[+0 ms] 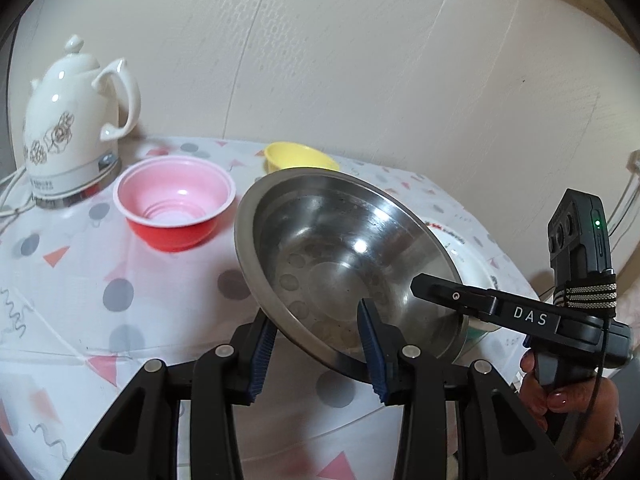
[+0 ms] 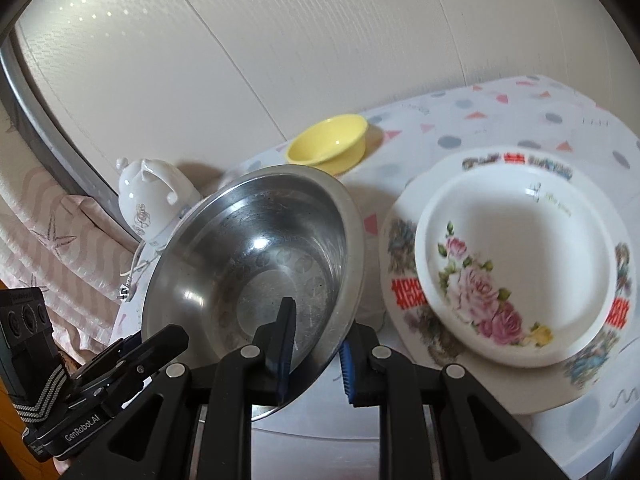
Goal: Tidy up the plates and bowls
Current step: 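Carry the steel bowl with both grippers toward the pink bowl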
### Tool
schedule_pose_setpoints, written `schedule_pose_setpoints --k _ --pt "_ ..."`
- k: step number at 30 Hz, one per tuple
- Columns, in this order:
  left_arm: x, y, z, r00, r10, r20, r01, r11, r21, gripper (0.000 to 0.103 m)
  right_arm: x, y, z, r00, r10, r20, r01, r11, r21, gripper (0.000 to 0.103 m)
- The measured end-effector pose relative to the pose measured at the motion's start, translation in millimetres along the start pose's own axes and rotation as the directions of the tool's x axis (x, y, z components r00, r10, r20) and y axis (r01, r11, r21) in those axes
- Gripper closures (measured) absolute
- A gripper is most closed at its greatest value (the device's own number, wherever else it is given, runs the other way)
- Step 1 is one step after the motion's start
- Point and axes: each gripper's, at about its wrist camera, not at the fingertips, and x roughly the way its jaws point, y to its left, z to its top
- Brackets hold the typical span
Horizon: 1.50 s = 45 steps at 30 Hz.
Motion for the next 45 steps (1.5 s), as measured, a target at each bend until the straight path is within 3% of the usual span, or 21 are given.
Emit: schedule_pose_setpoints --k 16,30,45 --pt "11 8 -7 0.999 0.016 -0.040 -0.017 0.999 -0.032 0.061 21 -3 -9 0.998 0.000 -0.058 0.002 1.000 0.027 0.081" --pt "10 11 -10 0.999 0.019 -0.043 -0.022 0.998 -0.052 0.061 24 2 -11 0.998 0.001 -0.059 0.000 1.000 0.017 0.081" --pt "1 12 -13 1.000 0.023 -0.020 -0.024 0.998 -0.060 0.059 11 -1 -16 0.997 0.053 -0.049 -0.050 0.997 0.058 0.079"
